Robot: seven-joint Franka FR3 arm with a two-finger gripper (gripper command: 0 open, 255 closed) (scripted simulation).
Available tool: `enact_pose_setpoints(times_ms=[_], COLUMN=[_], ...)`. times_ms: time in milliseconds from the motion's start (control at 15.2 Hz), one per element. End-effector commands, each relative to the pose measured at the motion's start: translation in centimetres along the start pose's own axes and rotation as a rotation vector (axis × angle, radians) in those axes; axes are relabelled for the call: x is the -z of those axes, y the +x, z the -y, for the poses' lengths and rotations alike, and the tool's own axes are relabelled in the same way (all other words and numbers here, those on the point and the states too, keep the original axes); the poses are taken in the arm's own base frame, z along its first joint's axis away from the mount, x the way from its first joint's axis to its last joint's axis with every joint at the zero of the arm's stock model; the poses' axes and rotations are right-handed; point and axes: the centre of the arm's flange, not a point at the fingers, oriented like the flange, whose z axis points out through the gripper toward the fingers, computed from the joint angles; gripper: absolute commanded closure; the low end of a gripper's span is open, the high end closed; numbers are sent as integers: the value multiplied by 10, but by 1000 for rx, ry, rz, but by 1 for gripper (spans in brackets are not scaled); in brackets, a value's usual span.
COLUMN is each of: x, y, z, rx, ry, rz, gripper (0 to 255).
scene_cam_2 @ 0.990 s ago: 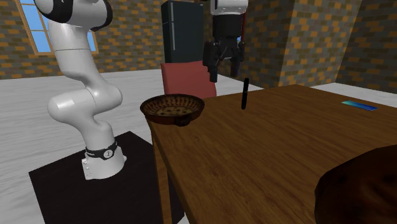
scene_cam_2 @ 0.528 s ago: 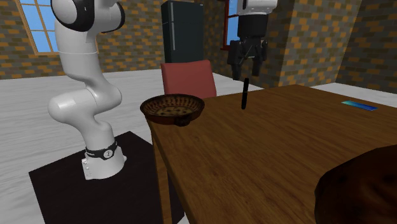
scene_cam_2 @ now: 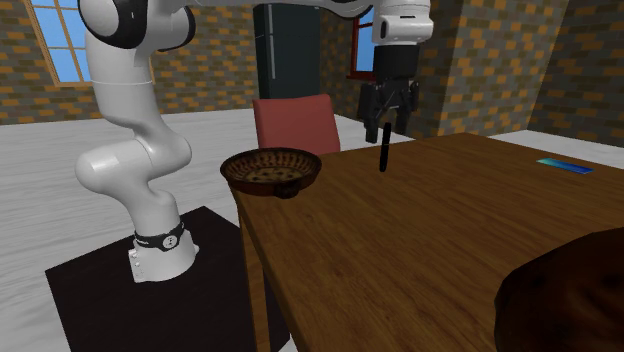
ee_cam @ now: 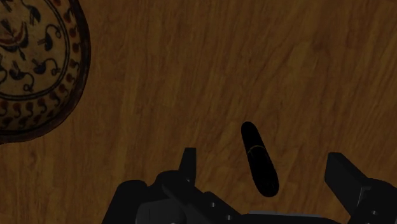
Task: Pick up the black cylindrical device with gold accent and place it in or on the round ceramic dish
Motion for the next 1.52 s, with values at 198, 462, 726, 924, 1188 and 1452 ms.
enact_pose_setpoints(times_ms=[198,462,726,924,1188,1452], x=[-1,-1,-1,-1,20,41], y=[0,0,0,0,0,0], z=[0,0,0,0,0,0], rx=[0,0,0,0,0,0], ry=[0,0,0,0,0,0], rz=[0,0,0,0,0,0], gripper=[0,255,255,255,255,255])
